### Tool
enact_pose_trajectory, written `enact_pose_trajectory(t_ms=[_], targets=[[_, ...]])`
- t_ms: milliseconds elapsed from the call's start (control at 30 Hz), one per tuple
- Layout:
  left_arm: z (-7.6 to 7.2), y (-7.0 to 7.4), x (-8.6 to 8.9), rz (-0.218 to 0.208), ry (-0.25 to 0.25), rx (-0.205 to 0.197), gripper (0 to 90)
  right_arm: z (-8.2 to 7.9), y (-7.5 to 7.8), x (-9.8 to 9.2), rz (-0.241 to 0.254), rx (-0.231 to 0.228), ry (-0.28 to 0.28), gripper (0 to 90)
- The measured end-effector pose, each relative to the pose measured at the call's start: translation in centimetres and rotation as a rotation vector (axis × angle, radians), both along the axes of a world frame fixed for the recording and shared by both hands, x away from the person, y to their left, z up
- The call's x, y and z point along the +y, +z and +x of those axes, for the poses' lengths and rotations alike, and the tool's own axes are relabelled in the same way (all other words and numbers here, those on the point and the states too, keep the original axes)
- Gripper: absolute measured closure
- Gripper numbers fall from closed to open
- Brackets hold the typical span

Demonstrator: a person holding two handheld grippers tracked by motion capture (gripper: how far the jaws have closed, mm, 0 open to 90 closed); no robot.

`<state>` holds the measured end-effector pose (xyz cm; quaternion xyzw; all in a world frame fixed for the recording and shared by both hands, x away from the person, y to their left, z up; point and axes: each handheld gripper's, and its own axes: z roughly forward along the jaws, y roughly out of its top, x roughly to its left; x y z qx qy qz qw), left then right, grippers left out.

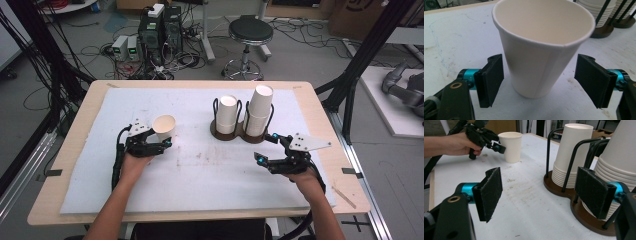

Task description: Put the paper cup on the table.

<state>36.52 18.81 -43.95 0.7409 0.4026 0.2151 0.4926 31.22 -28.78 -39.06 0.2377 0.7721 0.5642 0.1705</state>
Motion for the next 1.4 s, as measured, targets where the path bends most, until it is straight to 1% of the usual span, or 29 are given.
enact_pose_trajectory(t_ms=[67, 167, 400, 467, 500, 667, 733, 800, 933, 1100, 1133, 1233, 1300, 1400], targets=[[-0.7, 0.3, 0.4, -0.011, -0.001, -0.017, 23.4, 0.0, -0.1, 0.0, 0.0, -0.004, -0.003, 22.9], [-1.7, 0.7, 1.2, -0.041, -0.003, -0.043, 23.4, 0.0, -0.1, -0.1, -0.005, -0.001, -0.008, 22.9], [-3.5, 1.9, 3.0, -0.139, -0.022, -0.127, 23.3, 0.1, -0.3, -0.4, -0.02, -0.004, -0.038, 22.4], [-3.9, 2.3, 3.3, -0.158, -0.022, -0.152, 21.7, 0.1, -0.4, -0.5, -0.024, -0.003, -0.049, 22.2], [-4.1, 2.6, 3.4, -0.168, -0.031, -0.163, 21.5, 0.1, -0.5, -0.5, -0.024, -0.001, -0.052, 22.3], [-4.5, 3.5, 3.4, -0.182, -0.052, -0.2, 21.5, 0.0, -0.7, -1.0, -0.029, -0.001, -0.07, 22.1], [-4.6, 3.6, 3.3, -0.189, -0.06, -0.209, 21.5, 0.0, -0.8, -1.2, -0.032, -0.001, -0.084, 21.9], [-4.7, 3.7, 3.3, -0.187, -0.065, -0.217, 21.5, -0.1, -0.9, -1.5, -0.035, 0.002, -0.096, 21.9], [-4.8, 3.6, 3.4, -0.204, -0.082, -0.225, 21.5, -0.2, -0.9, -2.2, -0.038, -0.002, -0.119, 21.8], [-5.2, 3.5, 3.5, -0.205, -0.093, -0.242, 21.5, -0.4, -0.8, -2.7, -0.032, -0.004, -0.142, 21.8], [-5.3, 3.5, 3.6, -0.207, -0.095, -0.243, 21.5, -0.4, -0.7, -2.8, -0.035, -0.012, -0.145, 21.8], [-5.5, 3.6, 3.5, -0.212, -0.102, -0.248, 21.5, -0.5, -0.7, -2.8, -0.037, -0.01, -0.146, 21.8], [-5.6, 3.7, 3.5, -0.215, -0.106, -0.255, 21.5, -0.5, -0.7, -2.8, -0.042, -0.017, -0.147, 21.8], [-5.9, 3.9, 3.4, -0.218, -0.109, -0.258, 21.5, -0.6, -0.7, -2.7, -0.04, -0.012, -0.145, 21.9]])
